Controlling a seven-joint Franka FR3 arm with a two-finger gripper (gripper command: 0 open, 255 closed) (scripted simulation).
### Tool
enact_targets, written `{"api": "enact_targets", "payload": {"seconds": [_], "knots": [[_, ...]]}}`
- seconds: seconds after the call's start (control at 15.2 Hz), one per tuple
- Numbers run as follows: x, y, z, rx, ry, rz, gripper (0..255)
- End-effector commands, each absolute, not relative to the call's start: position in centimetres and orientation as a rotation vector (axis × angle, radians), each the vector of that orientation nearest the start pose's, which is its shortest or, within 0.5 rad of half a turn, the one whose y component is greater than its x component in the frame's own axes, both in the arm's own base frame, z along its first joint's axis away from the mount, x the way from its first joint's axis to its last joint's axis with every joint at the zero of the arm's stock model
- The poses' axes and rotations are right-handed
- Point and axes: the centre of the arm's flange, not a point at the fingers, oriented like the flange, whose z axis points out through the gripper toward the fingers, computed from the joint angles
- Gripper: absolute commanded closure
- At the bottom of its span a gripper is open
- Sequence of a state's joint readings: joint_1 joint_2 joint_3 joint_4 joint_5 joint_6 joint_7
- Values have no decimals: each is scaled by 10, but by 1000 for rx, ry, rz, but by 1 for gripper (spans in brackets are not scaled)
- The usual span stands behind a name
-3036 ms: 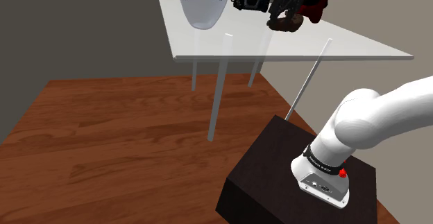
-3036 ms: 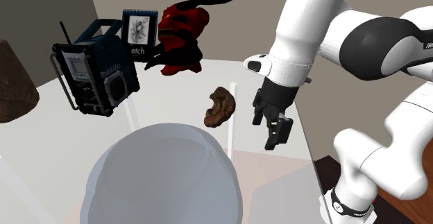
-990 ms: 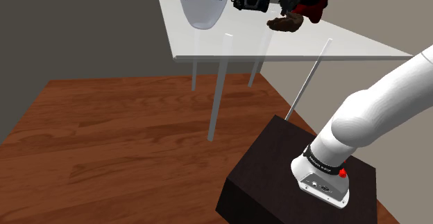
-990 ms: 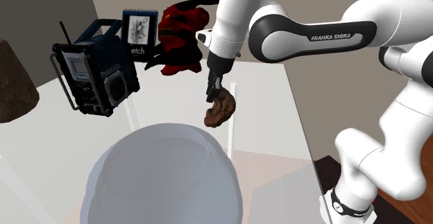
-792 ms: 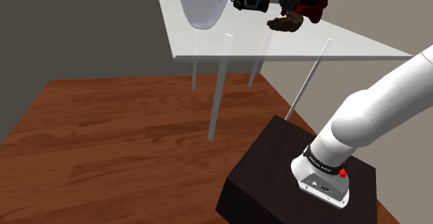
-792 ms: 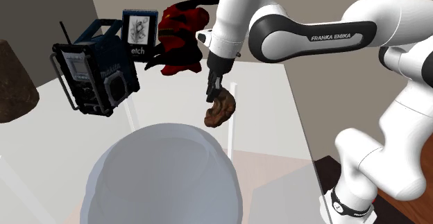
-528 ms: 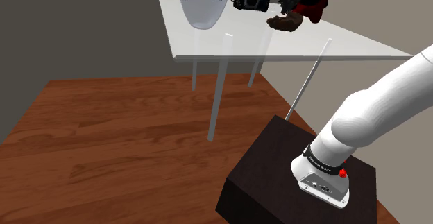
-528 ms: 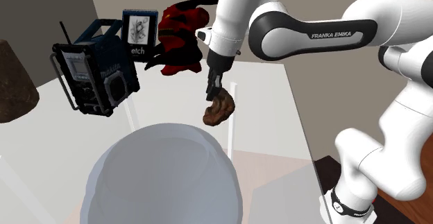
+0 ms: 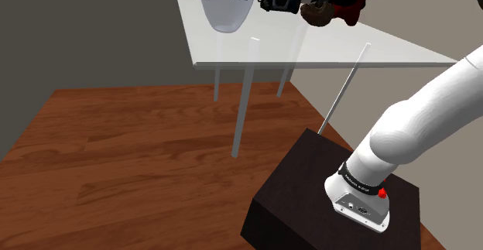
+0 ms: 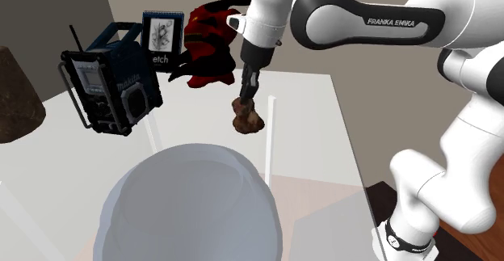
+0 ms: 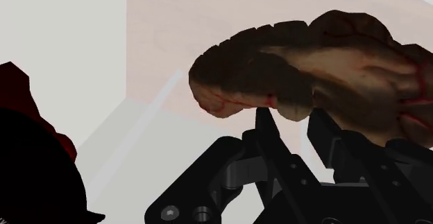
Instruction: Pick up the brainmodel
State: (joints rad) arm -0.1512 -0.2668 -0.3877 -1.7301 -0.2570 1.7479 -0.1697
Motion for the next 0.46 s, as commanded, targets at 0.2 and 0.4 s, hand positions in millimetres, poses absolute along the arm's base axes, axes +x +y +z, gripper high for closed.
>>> {"api": "enact_targets", "payload": {"seconds": [0.2, 0.4], "knots": [[394, -298, 722, -3310, 600, -330, 255], [394, -298, 728, -3310, 600, -330, 255]]}}
